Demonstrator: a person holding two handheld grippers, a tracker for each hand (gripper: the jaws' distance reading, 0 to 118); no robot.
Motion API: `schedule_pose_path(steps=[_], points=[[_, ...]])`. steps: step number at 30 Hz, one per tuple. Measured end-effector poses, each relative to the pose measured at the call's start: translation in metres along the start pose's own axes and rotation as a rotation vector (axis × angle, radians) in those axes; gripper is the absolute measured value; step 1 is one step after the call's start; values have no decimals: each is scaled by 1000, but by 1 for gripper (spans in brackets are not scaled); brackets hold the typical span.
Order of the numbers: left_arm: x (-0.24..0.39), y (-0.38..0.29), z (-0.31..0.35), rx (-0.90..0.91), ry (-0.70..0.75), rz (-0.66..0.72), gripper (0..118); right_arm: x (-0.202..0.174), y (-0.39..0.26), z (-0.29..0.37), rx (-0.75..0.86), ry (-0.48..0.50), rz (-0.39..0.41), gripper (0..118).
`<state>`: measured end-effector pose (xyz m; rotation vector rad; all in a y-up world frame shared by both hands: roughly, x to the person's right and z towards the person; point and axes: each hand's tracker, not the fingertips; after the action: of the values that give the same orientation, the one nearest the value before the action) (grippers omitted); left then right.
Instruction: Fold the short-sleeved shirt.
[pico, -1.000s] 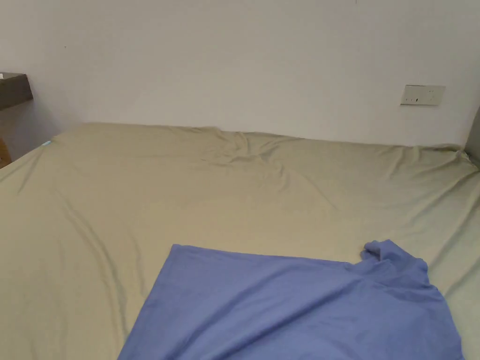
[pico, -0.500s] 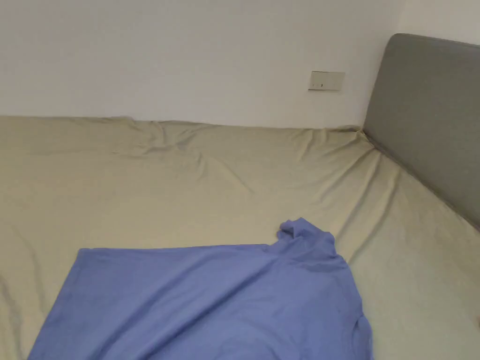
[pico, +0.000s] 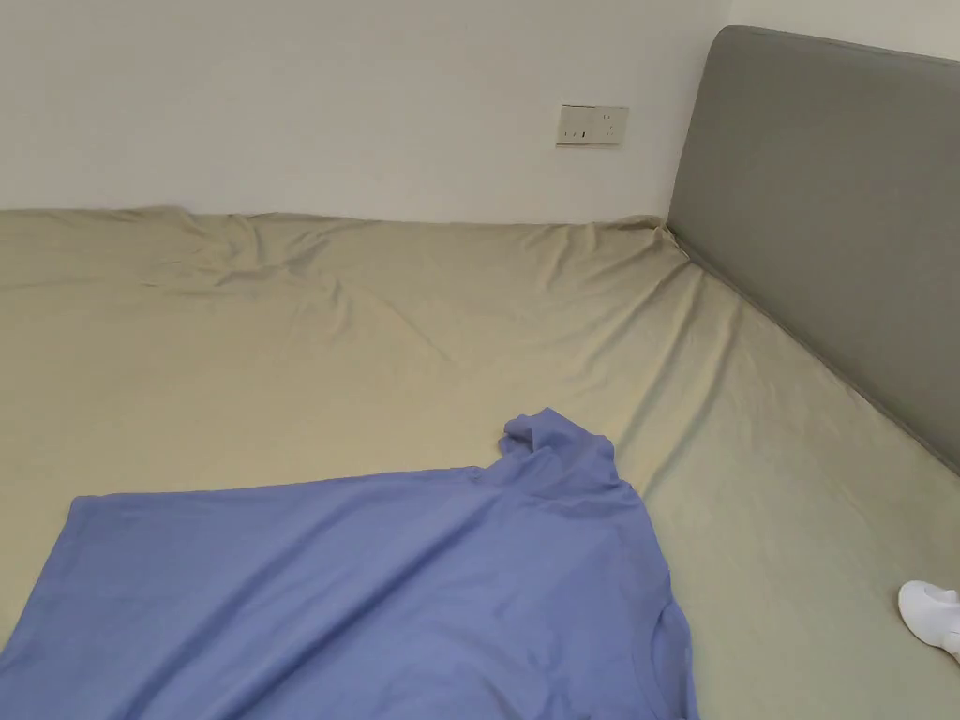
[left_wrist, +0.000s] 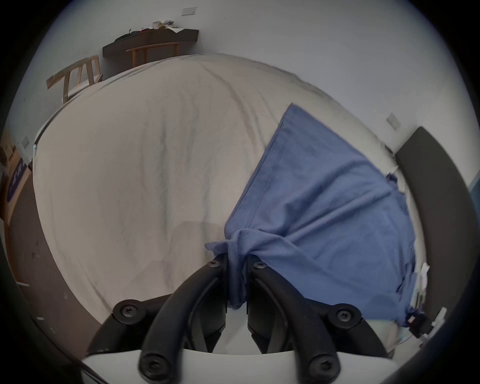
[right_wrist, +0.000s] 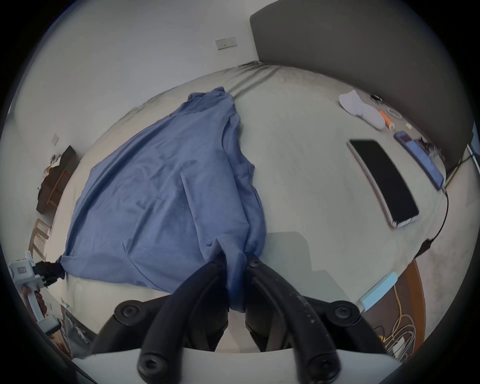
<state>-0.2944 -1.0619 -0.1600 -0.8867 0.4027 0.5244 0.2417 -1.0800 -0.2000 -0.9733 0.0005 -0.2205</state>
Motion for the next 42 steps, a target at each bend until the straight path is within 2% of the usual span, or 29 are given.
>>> schedule_pose_path(steps=[2, 7, 11, 16, 22, 23, 24, 25, 26, 27, 28, 30, 31, 33, 35, 36, 37, 39, 40, 41, 42], points=[[7, 18, 7, 36, -28, -6, 13, -1, 20, 10, 50, 19, 15, 13], [47, 81, 2, 124, -68, -118, 13, -13, 98, 13, 218, 118, -39, 13], [83, 124, -30, 166, -44, -218, 13, -26, 156, -20, 249, 119, 10, 13], [115, 156, -88, 138, -7, -229, 13, -45, 202, -73, 218, 90, 50, 13], [125, 161, -136, 53, 35, -239, 13, -47, 214, -124, 130, 52, 29, 14], [125, 160, -141, 47, 45, -251, 13, -46, 215, -130, 122, 50, 26, 21], [124, 158, -145, 42, 49, -259, 21, -45, 214, -134, 121, 48, 18, 41], [122, 155, -148, 40, 50, -260, 40, -44, 213, -137, 128, 41, 1, 62], [120, 152, -151, 42, 55, -261, 68, -43, 213, -139, 134, 35, -11, 80], [116, 148, -153, 54, 90, -260, 68, -41, 212, -139, 148, 40, -31, 80], [113, 143, -153, 63, 125, -263, 77, -38, 211, -134, 161, 67, -63, 85], [104, 135, -141, 74, 113, -271, 111, -34, 206, -117, 208, 139, -110, 104], [100, 134, -129, 99, 67, -282, 110, -32, 204, -103, 243, 167, -122, 102], [93, 130, -105, 122, 24, -281, 100, -30, 195, -77, 308, 193, -128, 103], [87, 125, -78, 153, 2, -296, 91, -30, 183, -53, 286, 186, -98, 103], [84, 121, -66, 169, -11, -312, 75, -29, 175, -46, 276, 192, -76, 102], [81, 116, -54, 184, -9, -318, 57, -29, 166, -38, 254, 190, -46, 95], [77, 107, -39, 202, 3, -316, 20, -31, 146, -26, 243, 137, -2, 74], [74, 102, -33, 203, 7, -319, 7, -34, 136, -21, 234, 104, 5, 56], [70, 96, -28, 201, 12, -323, 0, -34, 127, -18, 191, 80, 11, 40], [67, 91, -23, 201, 15, -322, 0, -34, 118, -16, 171, 88, 17, 16]])
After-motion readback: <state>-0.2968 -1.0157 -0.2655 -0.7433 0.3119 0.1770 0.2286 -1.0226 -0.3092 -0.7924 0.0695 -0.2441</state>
